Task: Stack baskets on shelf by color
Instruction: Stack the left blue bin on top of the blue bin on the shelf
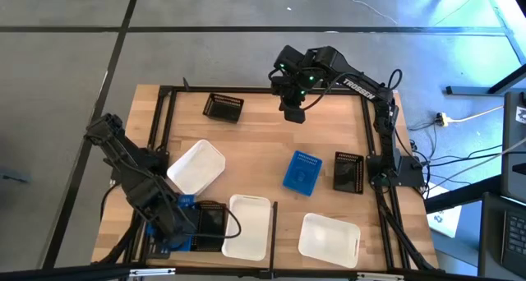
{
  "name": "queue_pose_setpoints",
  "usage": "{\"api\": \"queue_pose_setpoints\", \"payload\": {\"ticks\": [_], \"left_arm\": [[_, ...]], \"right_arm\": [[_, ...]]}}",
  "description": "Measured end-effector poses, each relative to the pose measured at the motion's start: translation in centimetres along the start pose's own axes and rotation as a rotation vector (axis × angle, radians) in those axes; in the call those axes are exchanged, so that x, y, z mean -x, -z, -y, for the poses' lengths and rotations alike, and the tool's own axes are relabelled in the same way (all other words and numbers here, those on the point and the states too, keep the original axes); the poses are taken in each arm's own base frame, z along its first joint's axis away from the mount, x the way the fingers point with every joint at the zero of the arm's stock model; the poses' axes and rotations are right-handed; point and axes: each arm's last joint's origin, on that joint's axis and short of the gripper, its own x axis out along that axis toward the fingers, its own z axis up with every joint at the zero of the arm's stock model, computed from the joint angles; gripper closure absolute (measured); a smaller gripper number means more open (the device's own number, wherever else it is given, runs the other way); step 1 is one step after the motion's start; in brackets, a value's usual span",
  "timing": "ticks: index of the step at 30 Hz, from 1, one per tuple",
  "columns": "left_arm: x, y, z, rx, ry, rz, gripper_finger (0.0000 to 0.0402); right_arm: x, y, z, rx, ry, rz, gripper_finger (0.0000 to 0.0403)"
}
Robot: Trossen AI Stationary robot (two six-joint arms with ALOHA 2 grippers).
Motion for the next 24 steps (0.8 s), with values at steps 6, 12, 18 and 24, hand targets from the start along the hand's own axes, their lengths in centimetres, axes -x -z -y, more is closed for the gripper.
{"api": "queue_pose_setpoints", "payload": {"ticks": [6,12,18,24], "left_arm": [[0.0,0.1,0.0,0.031,0.001,-0.008,0.0401],[-0.8,-0.1,-0.3,0.031,-0.013,-0.004,0.0401],[-1.3,-0.1,-0.7,0.033,-0.034,-0.008,0.0401],[-1.4,-0.1,-0.7,0.006,-0.037,0.0,0.0401]], "right_arm": [[0.0,0.0,0.0,0.0,0.0,0.0,0.0402],[0.0,0.0,0.0,0.001,0.0,0.0,0.0402],[0.0,0.0,0.0,0.004,0.0,-0.001,0.0402],[0.0,0.0,0.0,0.003,0.0,-0.001,0.0402]]}}
